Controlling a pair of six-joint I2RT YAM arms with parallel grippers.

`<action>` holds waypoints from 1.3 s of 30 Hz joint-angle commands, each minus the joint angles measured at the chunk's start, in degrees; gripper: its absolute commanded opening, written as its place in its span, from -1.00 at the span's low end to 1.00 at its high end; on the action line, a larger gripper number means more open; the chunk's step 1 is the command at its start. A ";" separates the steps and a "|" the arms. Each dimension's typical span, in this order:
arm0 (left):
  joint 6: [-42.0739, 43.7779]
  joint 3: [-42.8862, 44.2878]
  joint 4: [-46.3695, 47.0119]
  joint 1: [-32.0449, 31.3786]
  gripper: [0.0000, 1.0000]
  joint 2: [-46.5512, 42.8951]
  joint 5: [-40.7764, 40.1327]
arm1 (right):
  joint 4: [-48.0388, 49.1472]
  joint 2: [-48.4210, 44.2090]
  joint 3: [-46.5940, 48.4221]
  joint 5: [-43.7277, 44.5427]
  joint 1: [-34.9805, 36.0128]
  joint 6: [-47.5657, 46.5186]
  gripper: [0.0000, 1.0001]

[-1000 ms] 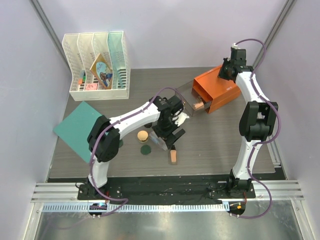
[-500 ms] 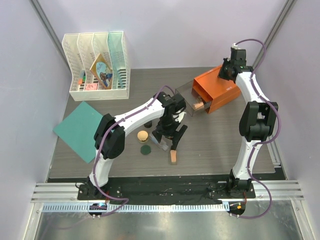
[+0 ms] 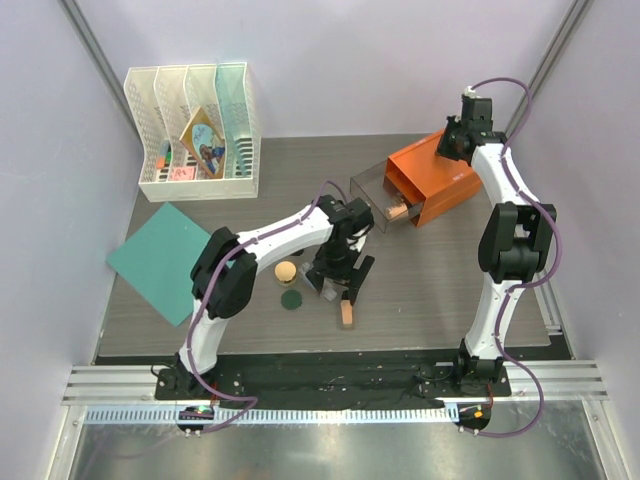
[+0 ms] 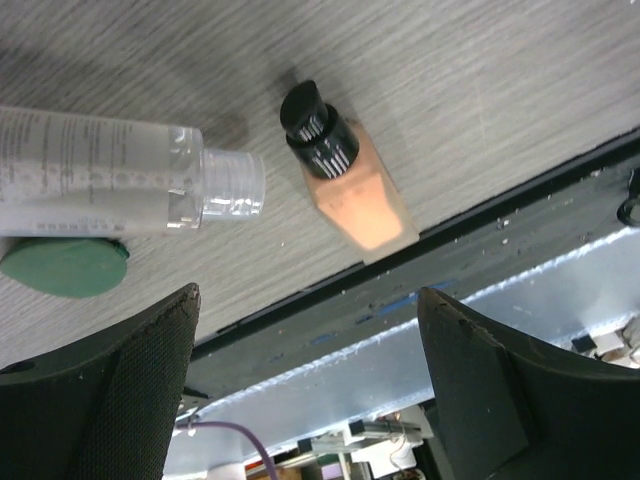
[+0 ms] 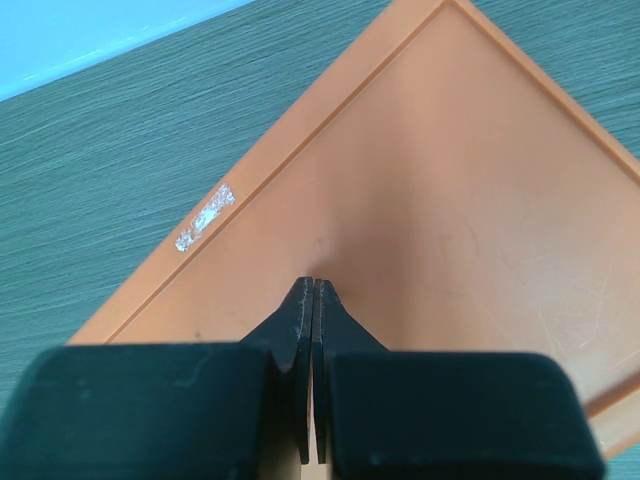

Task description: Organize the makeup

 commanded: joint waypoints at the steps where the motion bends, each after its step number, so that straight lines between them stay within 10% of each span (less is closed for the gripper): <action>1: -3.85 0.08 5.27 -2.19 0.77 -1.70 -3.61 | -15.95 6.14 -5.54 -6.27 1.96 1.41 -0.98; 22: -20.12 -9.25 24.09 -10.01 0.63 0.12 -11.27 | -11.38 -6.87 -18.19 -9.87 1.96 3.69 -0.98; 27: -21.61 -8.88 21.89 -11.77 -0.56 1.63 -12.49 | -11.12 -7.84 -19.42 -9.52 1.96 3.61 -0.98; 30: -22.31 -9.94 20.65 -12.38 -0.94 1.37 -13.20 | -11.03 -8.20 -19.69 -9.26 1.96 3.52 -0.98; 39: -18.02 -7.66 16.18 -13.18 -1.00 -5.21 -19.52 | -11.12 -7.32 -18.99 -8.73 1.96 3.52 -0.98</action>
